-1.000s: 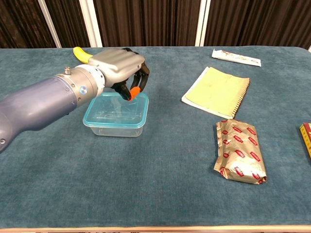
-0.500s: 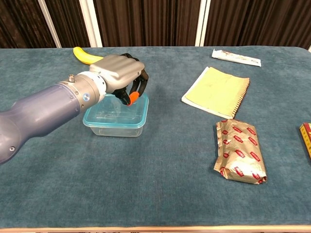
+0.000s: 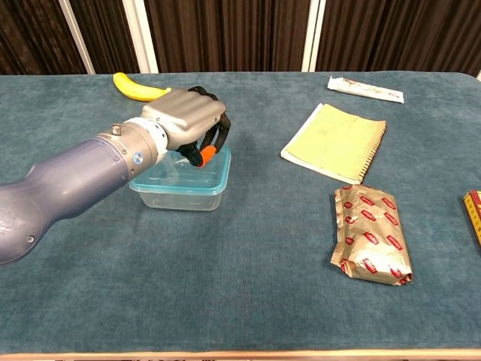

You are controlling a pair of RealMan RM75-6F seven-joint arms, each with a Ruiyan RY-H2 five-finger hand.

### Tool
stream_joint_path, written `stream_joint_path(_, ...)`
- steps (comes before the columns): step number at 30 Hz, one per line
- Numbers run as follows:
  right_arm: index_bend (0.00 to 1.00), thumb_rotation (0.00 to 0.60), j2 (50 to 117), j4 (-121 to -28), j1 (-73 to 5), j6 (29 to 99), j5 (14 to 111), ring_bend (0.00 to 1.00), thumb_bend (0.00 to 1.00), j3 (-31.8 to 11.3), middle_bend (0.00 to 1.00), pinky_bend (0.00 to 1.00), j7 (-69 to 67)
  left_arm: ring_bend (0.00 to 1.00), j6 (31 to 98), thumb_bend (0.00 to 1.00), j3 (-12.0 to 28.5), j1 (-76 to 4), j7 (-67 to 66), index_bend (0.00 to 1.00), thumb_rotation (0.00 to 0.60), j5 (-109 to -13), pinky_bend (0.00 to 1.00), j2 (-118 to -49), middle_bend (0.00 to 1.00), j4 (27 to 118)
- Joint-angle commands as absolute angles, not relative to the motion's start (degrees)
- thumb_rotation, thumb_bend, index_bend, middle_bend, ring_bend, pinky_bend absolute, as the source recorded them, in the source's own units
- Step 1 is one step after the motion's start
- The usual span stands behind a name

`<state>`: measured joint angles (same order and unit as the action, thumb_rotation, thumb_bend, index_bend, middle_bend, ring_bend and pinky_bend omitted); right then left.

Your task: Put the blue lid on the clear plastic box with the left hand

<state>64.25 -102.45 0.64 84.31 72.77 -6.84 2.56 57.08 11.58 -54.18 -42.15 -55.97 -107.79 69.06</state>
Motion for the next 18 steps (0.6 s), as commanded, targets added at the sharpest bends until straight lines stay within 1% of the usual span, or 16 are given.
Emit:
stream_joint_path(1, 0.04, 0.600, 64.25, -102.45, 0.64, 84.32, 72.78, 0.00, 0.27, -6.83, 0.00, 0.00, 2.56, 0.09, 56.98, 0.56, 11.50, -54.13, -42.26, 0.69, 0.600, -55.95, 0.00, -107.93, 0.56, 68.89)
stream_joint_path(18, 0.04, 0.600, 64.31, -102.41, 0.65, 84.46, 72.94, 0.00, 0.27, -6.81, 0.00, 0.00, 2.56, 0.09, 56.20, 0.56, 11.13, -53.82, -42.70, 0.69, 0.600, -55.79, 0.00, -108.42, 0.55, 68.22)
